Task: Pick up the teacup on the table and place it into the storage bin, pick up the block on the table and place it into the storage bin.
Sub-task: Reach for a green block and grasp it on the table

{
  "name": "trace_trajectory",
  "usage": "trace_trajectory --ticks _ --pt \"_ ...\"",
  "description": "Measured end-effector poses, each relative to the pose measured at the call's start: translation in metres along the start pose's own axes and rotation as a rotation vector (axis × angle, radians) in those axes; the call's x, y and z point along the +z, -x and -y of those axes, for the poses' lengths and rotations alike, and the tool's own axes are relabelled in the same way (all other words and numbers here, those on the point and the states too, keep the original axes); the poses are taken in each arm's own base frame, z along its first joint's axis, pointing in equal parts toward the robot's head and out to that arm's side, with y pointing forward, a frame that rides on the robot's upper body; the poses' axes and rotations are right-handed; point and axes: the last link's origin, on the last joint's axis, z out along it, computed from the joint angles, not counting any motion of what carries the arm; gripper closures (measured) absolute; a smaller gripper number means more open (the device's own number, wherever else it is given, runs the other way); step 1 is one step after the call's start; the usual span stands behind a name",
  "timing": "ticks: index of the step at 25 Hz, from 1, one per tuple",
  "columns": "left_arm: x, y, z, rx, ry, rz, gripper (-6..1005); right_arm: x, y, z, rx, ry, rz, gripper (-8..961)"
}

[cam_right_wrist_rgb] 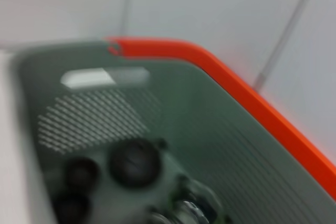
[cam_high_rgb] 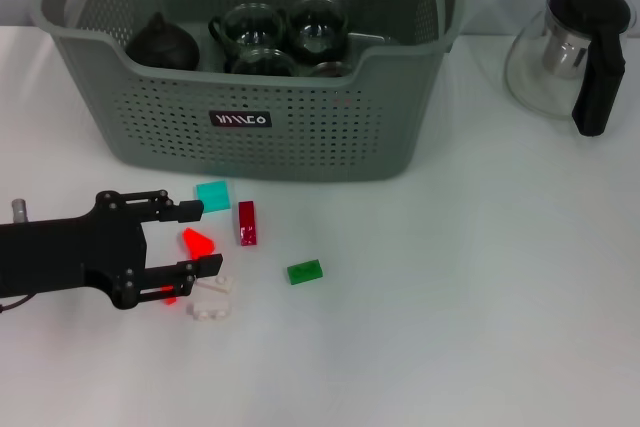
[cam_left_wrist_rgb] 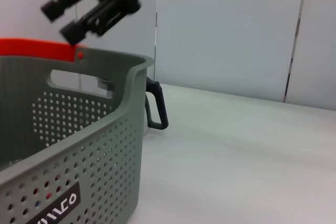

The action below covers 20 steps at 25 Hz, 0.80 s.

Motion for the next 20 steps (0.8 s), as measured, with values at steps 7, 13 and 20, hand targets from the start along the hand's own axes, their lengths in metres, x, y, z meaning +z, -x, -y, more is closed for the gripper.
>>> trace_trajectory --ticks 7,13,20 --pt "0.000 0.000 0.000 0.002 -0.001 0.001 350 -0.052 -0.008 -0.044 -0.105 0.235 0.001 191" --pt "-0.001 0.001 0.000 0.002 -0.001 0.005 350 -0.060 -0.037 -0.073 -0.141 0.456 -0.197 21" --pt "-0.002 0.003 -0.001 -0.002 0.000 0.015 350 -0.022 -0.051 -0.095 -0.159 0.559 -0.334 11"
